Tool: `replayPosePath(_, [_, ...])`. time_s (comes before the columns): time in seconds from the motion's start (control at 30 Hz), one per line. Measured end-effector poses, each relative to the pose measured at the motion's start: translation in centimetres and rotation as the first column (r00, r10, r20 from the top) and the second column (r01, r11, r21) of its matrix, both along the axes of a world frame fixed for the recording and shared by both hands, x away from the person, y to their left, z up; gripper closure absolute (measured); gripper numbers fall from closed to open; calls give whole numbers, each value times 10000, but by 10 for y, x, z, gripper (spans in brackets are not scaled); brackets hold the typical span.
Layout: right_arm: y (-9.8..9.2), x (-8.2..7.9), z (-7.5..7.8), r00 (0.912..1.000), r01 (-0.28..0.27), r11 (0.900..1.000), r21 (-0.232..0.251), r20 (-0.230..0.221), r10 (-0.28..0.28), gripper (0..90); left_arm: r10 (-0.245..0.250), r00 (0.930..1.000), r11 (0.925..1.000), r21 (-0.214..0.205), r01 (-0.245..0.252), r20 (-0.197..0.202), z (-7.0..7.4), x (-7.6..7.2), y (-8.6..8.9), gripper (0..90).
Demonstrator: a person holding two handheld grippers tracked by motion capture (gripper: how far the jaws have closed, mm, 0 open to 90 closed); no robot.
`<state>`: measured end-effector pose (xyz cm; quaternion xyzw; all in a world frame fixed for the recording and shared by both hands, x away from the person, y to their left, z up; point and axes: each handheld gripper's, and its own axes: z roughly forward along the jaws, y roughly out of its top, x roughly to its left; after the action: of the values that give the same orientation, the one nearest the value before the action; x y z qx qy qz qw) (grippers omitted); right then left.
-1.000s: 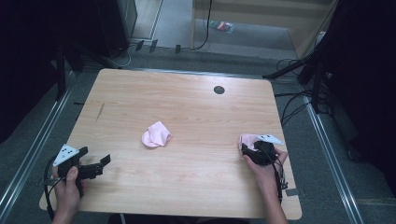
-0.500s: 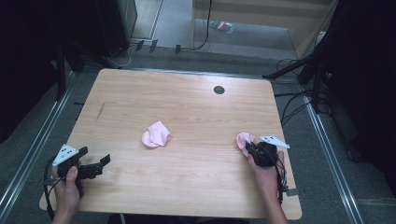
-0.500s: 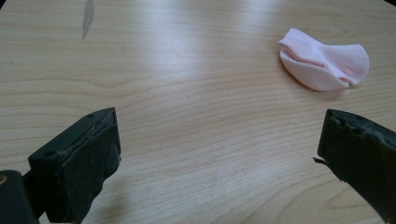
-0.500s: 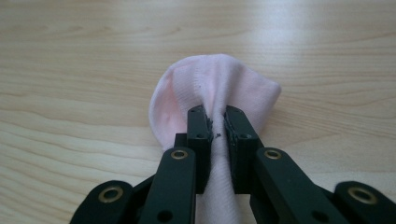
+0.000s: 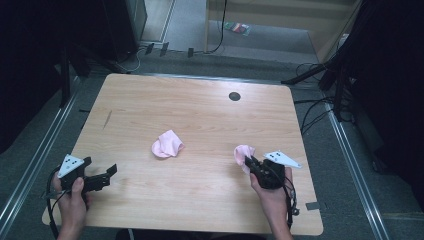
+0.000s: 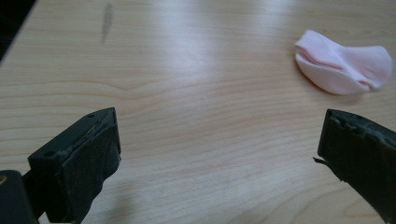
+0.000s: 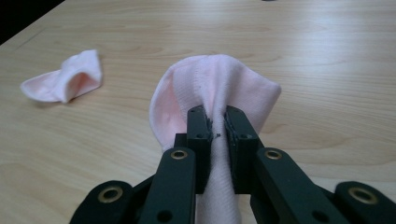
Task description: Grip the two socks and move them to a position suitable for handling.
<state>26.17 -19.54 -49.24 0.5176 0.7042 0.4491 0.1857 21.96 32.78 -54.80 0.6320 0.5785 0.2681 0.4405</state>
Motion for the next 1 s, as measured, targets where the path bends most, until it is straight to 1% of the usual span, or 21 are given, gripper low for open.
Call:
replayPosePath(0.03, [7, -6, 4, 10000, -78, 9999, -78, 39, 78, 825, 52, 9999, 9994, -352, -47, 129, 2, 0, 2, 0])
replayPosePath(0.07, [7, -6, 4, 10000, -78, 9999, -78, 39, 78, 825, 52, 9999, 9994, -352, -47, 129, 2, 0, 2, 0])
replayPosePath(0.1, [10, -7, 6, 10000, -98, 9999, -25, -14, 98, 825, 62, 9998, 9986, -517, -53, 181, 3, 0, 2, 0])
replayPosePath(0.13, [17, -11, 8, 9998, -198, 9998, 75, -41, 198, 825, 55, 9998, 9987, -512, -47, 171, 4, 0, -1, 0])
replayPosePath(0.23, [24, -14, 10, 9995, -300, 9995, 102, -31, 301, 825, -102, 9998, 9988, -474, 111, 182, 7, 0, -6, 0])
replayPosePath(0.27, [32, -17, 12, 9989, -469, 9989, -6, 26, 469, 824, -262, 9995, 9979, -590, 270, 156, 9, 0, -9, 0])
replayPosePath(0.3, [35, -19, 13, 9987, -505, 9987, -21, 15, 505, 824, -390, 9989, 9949, -918, 412, 257, 15, -1, -14, 0])
replayPosePath(0.37, [41, -21, 13, 9980, -635, 9980, -78, 31, 635, 823, -520, 9982, 9946, -888, 545, 304, 21, -2, -23, 0])
replayPosePath(0.43, [49, -22, 11, 9970, -767, 9970, -34, -126, 767, 821, -767, 9965, 9941, -740, 790, 328, 26, -2, -33, 0])
replayPosePath(0.47, [49, -22, 11, 9970, -767, 9970, -34, -126, 767, 821, -767, 9965, 9941, -740, 790, 328, 26, -2, -33, 0])
replayPosePath(0.5, [58, -24, 7, 9941, -1037, 9946, 39, -331, 1038, 820, -804, 9962, 9943, -681, 825, 325, 28, -2, -40, 0])
replayPosePath(0.53, [63, -26, 4, 9930, -1124, 9937, -48, -373, 1121, 819, -1050, 9937, 9906, -835, 1079, 387, 32, -3, -48, 0])
replayPosePath(0.57, [68, -27, 2, 9914, -1257, 9920, -133, -389, 1251, 818, -1148, 9925, 9887, -926, 1183, 423, 33, -3, -52, 0])
replayPosePath(0.63, [75, -29, -3, 9882, -1438, 9894, -201, -559, 1425, 817, -1349, 9897, 9863, -890, 1388, 479, 37, -5, -61, 0])
replayPosePath(0.77, [91, -33, -12, 9812, -1793, 9830, -385, -790, 1759, 815, -2019, 9782, 9765, -668, 2049, 493, 39, -7, -83, 0])
replayPosePath(0.83, [99, -35, -16, 9759, -2008, 9790, -353, -946, 1968, 814, -2394, 9701, 9686, -596, 2416, 407, 38, -6, -95, 0])
replayPosePath(0.87, [101, -35, -17, 9746, -2064, 9777, -388, -972, 2019, 814, -2394, 9701, 9686, -596, 2416, 407, 38, -6, -95, 0])
replayPosePath(0.9, [105, -36, -20, 9721, -2148, 9758, -410, -1053, 2096, 814, -2739, 9613, 9599, -529, 2752, 312, 37, -5, -106, 0])
replayPosePath(0.93, [108, -37, -21, 9711, -2179, 9751, -419, -1089, 2124, 814, -2901, 9566, 9556, -468, 2911, 271, 36, -5, -111, 0])
replayPosePath(0.97, [108, -37, -21, 9711, -2179, 9751, -419, -1089, 2124, 814, -2901, 9566, 9556, -468, 2911, 271, 36, -5, -111, 0])
replayPosePath(1.0, [116, -39, -26, 9671, -2329, 9710, -537, -1177, 2255, 808, -3087, 9509, 9502, -371, 3093, 218, 35, -5, -117, 0])
